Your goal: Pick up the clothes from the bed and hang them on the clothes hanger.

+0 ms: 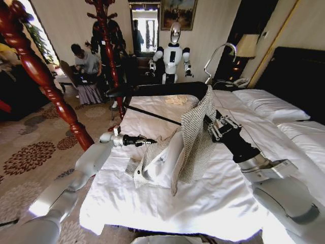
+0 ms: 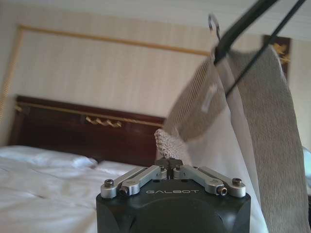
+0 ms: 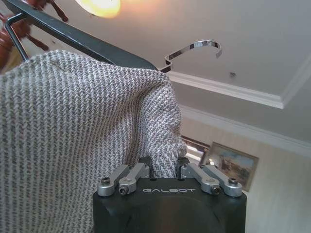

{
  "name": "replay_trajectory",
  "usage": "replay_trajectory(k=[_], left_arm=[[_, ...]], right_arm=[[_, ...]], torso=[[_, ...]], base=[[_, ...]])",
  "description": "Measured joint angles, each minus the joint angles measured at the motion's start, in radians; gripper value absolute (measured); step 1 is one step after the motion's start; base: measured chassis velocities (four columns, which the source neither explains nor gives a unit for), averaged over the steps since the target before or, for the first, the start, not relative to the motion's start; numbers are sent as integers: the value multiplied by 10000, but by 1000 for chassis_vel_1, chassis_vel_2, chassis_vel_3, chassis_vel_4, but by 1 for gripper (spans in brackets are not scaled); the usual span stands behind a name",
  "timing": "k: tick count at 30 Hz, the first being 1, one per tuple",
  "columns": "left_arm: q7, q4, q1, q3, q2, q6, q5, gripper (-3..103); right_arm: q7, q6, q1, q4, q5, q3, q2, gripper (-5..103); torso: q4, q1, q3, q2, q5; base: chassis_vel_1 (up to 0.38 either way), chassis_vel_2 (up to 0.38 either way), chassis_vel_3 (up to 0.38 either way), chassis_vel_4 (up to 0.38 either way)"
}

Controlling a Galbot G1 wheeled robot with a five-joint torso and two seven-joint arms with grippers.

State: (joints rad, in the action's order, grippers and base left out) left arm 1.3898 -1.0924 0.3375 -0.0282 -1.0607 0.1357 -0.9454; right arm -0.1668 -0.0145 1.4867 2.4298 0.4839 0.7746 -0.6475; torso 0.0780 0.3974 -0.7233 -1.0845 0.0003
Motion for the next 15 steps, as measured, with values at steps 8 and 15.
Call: replay_trajectory(k=[8, 15], left_arm=[[-5190, -3487, 1406, 1188, 662, -234, -1913, 1], [-10837, -7113, 2826, 1919, 1347, -39, -1325, 1]], right_arm=[[-384, 465, 2, -33, -81, 45, 108, 23], [-395, 574, 251, 161, -159, 224, 120, 23]], torso=[[-2, -1, 1, 0, -2], [-3, -1, 1, -1, -4]], base=[[0, 0, 0, 0], [0, 0, 0, 0]])
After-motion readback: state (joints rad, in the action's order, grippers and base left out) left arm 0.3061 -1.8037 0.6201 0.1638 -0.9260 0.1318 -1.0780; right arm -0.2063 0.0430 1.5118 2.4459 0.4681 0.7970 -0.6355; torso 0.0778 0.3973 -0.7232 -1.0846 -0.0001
